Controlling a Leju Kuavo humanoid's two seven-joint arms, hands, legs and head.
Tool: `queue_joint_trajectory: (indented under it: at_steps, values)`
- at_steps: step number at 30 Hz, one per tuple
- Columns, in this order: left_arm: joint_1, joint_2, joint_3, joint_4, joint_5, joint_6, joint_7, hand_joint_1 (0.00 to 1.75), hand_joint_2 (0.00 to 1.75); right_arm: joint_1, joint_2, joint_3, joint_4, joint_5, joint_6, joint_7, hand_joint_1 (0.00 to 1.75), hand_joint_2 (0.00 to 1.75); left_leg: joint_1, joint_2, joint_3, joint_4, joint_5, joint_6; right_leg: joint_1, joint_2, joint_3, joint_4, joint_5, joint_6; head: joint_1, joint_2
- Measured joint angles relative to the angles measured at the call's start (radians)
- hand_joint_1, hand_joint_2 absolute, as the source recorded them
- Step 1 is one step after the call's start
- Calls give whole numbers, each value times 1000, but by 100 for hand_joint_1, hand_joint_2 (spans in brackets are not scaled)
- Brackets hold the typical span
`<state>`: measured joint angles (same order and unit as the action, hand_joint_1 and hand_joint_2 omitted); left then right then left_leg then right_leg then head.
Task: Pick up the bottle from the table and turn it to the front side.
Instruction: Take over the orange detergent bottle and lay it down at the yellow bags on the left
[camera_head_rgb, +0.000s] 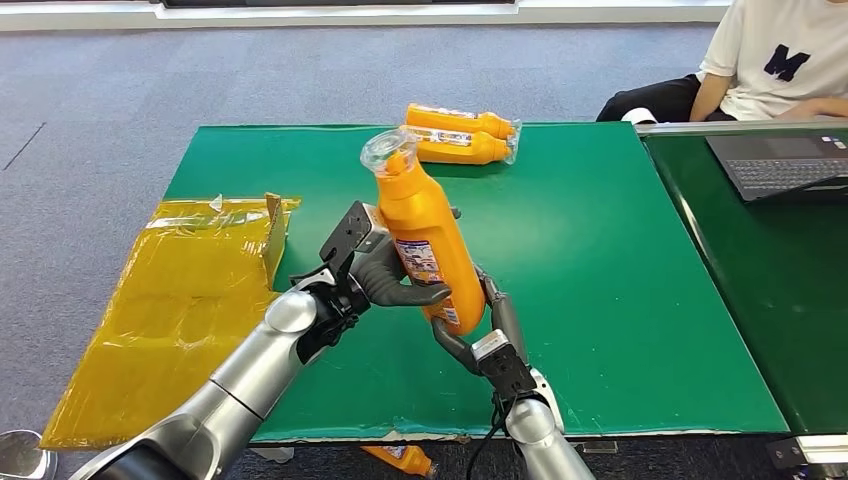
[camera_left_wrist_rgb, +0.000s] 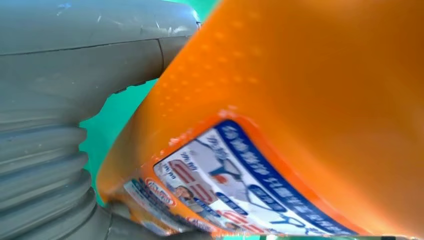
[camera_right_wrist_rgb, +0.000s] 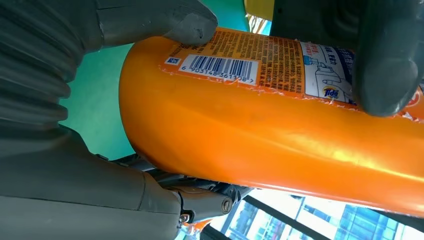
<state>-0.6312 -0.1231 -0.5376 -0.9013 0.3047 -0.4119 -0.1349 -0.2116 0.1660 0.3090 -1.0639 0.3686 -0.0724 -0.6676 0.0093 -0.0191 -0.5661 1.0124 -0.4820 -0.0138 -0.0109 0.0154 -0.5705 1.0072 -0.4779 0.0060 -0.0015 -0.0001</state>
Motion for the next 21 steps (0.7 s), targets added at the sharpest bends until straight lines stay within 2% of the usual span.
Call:
queue_joint_trajectory:
  at_steps: [9,21]
  values:
    - [-6,5,-33,-6,11,6,-15,175,175,5,1,0,-2,11,-3,10,175,175,0,0,0,0,0,0,0,0,0,0,0,0,0,0]
    - [9,25,-35,-55,6,27,-22,175,175,3,6,0,-4,26,1,9,175,175,0,0,0,0,0,0,0,0,0,0,0,0,0,0]
